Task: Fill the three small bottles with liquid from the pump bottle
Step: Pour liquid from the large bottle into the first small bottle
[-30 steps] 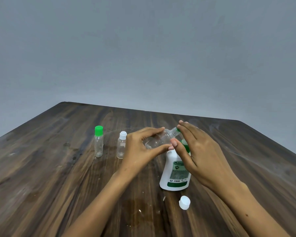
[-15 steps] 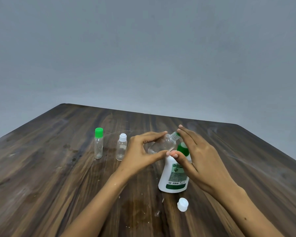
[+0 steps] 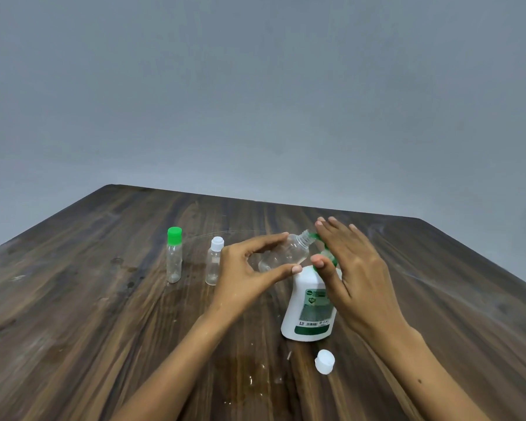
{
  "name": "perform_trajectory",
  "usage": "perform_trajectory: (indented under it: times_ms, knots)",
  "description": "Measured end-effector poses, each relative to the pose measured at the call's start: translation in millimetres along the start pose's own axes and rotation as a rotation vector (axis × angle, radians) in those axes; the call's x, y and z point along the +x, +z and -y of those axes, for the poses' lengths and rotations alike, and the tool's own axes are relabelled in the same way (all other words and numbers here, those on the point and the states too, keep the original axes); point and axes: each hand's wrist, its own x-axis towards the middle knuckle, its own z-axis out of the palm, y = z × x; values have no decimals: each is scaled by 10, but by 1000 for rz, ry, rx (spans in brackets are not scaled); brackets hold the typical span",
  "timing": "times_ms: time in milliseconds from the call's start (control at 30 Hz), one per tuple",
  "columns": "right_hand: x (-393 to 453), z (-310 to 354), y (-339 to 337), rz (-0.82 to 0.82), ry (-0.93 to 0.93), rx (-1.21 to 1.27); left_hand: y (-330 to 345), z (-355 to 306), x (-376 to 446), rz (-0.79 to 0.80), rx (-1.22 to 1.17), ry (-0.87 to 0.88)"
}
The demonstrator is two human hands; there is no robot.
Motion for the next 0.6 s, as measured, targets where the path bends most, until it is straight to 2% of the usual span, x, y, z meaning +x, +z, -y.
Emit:
perform_trajectory:
  times_ms: [167, 367, 600]
  knots:
    - [-39, -2, 16, -22, -15, -43, 24, 13, -13, 27, 18, 28]
    - [20, -49, -24, 13, 8, 57, 28, 24, -4, 15, 17, 52]
    - [-44, -51, 48, -36, 36, 91, 35, 29, -19, 26, 40, 62]
